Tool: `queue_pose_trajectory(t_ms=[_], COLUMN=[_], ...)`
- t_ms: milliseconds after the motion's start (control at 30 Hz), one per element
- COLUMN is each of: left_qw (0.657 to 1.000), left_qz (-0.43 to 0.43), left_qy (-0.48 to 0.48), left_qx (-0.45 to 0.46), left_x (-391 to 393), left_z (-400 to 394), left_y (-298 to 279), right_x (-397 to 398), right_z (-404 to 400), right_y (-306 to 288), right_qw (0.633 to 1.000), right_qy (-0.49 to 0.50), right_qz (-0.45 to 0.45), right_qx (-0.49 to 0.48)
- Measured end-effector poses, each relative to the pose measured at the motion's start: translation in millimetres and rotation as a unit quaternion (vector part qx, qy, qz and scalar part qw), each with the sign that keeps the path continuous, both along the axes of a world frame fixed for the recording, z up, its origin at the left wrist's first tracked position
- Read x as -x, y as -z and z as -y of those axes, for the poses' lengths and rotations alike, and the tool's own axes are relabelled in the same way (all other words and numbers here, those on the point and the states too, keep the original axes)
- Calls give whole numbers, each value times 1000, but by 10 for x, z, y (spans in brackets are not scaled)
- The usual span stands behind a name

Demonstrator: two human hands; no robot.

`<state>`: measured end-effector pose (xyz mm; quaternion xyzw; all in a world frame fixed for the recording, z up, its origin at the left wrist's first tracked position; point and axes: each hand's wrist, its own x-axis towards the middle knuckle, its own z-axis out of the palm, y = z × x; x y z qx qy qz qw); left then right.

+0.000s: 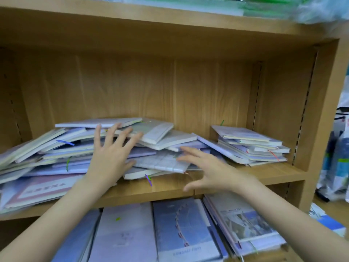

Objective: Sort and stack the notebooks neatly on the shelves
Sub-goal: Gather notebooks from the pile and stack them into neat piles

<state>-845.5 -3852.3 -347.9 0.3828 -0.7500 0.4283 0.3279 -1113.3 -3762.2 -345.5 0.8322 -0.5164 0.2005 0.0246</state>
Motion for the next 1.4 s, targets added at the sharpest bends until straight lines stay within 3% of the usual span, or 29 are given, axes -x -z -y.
queue_pose_trajectory(t_ms=[67, 100, 233, 400, 633, 700, 833, 933, 1033, 1200, 1267, 1300, 1333, 1367, 1400], left_qw=[999, 997, 995, 998, 998, 997, 984, 955, 934, 906, 878, 850, 800, 716, 599], left_qz=[17, 24, 29, -10, -17, -16, 7, -90, -204, -277, -319, -366, -432, -506, -572], left_qy=[-47, -64, -72, -57, -45, -55, -28, 46, 150, 177, 199, 215, 235, 264, 300], left_qx=[-17, -30, -58, -26, -34, -53, -178, -279, -253, -269, -296, -313, -345, -402, -473], left_x=[-109, -142, -198, -225, -236, -253, -253, -276, -318, -283, -331, -362, -388, -393, -383], left_z=[-39, -28, 61, 184, 230, 202, 36, -108, -297, -585, -743, -841, -953, -1074, -1196], left_y=[-21, -23, -2, -132, -155, -163, -266, -235, -123, -136, -146, -124, -77, -15, 47], right_x=[-42, -80, -252, -295, -239, -192, -120, -111, -156, -215, -256, -309, -383, -472, -566], right_z=[120, 201, 385, 492, 262, 155, -20, -103, -199, -487, -651, -749, -845, -943, -1035], right_y=[172, 243, 117, -498, -1011, -1174, -1246, -1304, -1575, -1703, -1644, -1577, -1474, -1325, -1135], right_qw=[985, 970, 930, 940, 958, 955, 954, 953, 941, 932, 943, 948, 951, 950, 947], right_qy=[-1, -3, 1, 2, -2, 18, 42, 53, 59, 17, -14, -30, -50, -71, -90], right_qz=[-83, -81, 17, 65, -44, -60, -98, -91, -78, -96, -69, -58, -61, -77, -98], right_qx=[151, 229, 368, 335, 284, 290, 281, 285, 323, 349, 325, 310, 300, 294, 291])
